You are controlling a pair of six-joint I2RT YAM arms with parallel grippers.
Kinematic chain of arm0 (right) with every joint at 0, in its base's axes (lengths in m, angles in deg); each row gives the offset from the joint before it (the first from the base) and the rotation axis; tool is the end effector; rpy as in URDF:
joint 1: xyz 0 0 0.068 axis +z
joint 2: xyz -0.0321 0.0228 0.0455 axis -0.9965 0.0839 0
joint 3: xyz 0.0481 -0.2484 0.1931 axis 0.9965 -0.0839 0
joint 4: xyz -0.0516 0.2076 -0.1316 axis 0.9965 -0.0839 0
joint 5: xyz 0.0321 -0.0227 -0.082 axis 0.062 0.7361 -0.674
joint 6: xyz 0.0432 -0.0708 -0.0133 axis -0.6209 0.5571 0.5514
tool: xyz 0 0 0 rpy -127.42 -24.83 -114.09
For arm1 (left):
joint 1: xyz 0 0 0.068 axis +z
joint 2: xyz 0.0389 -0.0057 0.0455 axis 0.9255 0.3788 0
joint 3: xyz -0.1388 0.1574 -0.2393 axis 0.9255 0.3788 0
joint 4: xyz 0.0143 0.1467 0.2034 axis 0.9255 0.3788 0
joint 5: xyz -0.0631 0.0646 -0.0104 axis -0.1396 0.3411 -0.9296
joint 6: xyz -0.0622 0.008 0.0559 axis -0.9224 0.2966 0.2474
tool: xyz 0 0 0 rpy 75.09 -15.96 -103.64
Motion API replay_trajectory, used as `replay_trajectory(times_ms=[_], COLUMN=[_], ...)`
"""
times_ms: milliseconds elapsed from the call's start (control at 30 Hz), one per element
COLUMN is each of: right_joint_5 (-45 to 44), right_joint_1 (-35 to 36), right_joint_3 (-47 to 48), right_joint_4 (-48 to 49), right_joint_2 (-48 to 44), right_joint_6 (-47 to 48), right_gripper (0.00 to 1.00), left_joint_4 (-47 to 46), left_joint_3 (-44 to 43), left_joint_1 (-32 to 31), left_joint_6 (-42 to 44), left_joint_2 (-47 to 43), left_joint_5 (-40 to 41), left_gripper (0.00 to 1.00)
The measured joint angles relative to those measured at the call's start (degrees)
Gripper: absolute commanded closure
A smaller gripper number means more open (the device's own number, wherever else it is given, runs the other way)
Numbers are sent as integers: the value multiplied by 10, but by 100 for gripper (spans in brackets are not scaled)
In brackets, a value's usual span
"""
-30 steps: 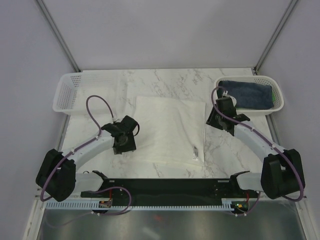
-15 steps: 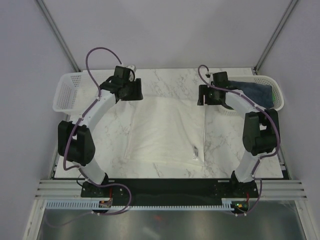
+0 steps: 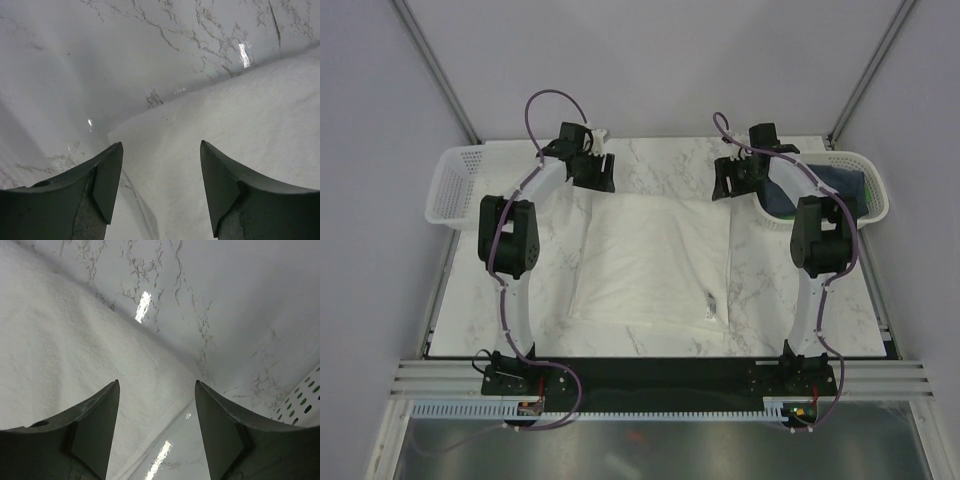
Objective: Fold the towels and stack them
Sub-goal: Fold the towel
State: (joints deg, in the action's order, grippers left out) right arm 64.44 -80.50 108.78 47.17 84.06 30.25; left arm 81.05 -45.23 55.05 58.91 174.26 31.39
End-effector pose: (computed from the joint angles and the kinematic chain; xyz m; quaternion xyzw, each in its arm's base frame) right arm 0.4919 0.0689 0.2174 -0.1430 0.9386 0.1864 0.2529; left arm 0.5056 -0.1353 0.2311 0.1643 0.9216 -0.1654 0.3103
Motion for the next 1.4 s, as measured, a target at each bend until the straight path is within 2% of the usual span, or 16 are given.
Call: replay_trajectory(times_ms=[433,667,900,1000,1033,1100,1133,1200,1233,1400], right_joint_5=[10,-7,-14,-19,-21,-22,-24,-28,-30,-33], right_joint_1=[8,7,9,10,11,12,12,13,14,17], right_joint_3=[33,43,59,75,76,79,80,85,88,109], right_joint_4=[-44,-68,-83,-90,-90,-91,-90,-92,-92,-92], right_joint_2=[40,67,72,78,78,78,78,78,78,78], right_joint_6=[27,49,55,59,62,67,69,71,71,72], right_gripper=[29,29,28,28,28,28,28,28,28,28], left_joint_4=[7,20,33,39,42,45,49,52,54,59], left_joint_3=[-43,-64,-86,-99,-104,-110,-113,-116,-116,-120], left_joint_1=[14,23,29,30,30,30,30,30,30,30], left_joint_6=[48,79,99,108,110,114,116,120,120,120], left_joint_2=[63,88,108,116,120,127,130,137,139,140], left_joint_5=[-46,-40,-54,-72,-77,-85,-90,-93,-94,-76], left_gripper=[26,24,26,32,42,55,69,85,98,98])
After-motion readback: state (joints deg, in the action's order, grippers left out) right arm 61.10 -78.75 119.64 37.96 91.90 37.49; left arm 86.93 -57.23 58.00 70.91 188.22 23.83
